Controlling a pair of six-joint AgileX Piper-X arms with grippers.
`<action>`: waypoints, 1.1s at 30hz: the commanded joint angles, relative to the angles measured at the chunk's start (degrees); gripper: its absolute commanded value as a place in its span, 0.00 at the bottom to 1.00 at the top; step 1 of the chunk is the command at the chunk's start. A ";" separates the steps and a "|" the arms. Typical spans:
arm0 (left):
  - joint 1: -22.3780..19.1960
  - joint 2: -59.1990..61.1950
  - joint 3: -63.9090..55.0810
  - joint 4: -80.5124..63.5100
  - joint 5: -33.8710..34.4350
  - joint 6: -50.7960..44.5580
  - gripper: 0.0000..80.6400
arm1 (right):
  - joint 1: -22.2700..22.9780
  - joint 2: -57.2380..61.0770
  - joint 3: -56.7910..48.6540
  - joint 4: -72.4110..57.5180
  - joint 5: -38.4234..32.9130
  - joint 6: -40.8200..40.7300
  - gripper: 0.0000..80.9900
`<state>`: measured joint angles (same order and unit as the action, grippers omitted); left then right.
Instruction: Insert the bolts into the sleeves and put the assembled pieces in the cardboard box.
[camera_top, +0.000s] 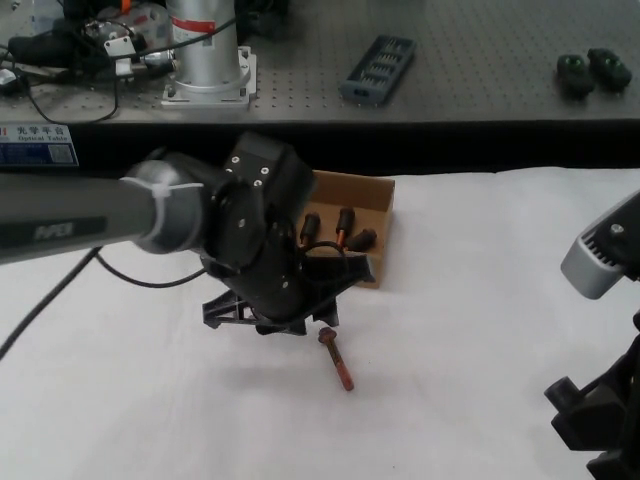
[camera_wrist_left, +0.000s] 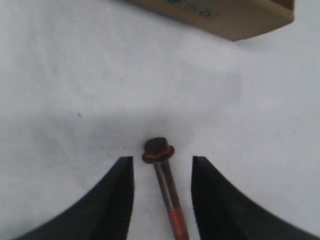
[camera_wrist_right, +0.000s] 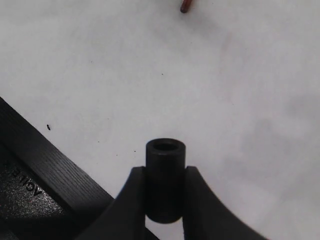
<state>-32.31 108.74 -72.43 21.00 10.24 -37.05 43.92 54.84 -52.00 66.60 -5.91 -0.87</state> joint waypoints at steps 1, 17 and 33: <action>-0.65 2.36 -3.17 1.25 -0.63 -0.71 0.35 | -0.04 -0.42 -0.05 -0.24 -0.65 -0.05 0.03; -4.78 2.94 -3.52 5.78 -6.20 -4.54 0.35 | -2.65 0.35 -0.05 -1.51 -2.80 -1.83 0.03; -4.82 6.55 -3.52 2.79 -6.55 -7.50 0.35 | -3.90 0.35 -0.05 -1.40 -4.17 -1.83 0.03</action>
<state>-37.12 113.82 -75.33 23.81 3.47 -42.76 40.44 55.04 -52.00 65.41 -9.13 -2.18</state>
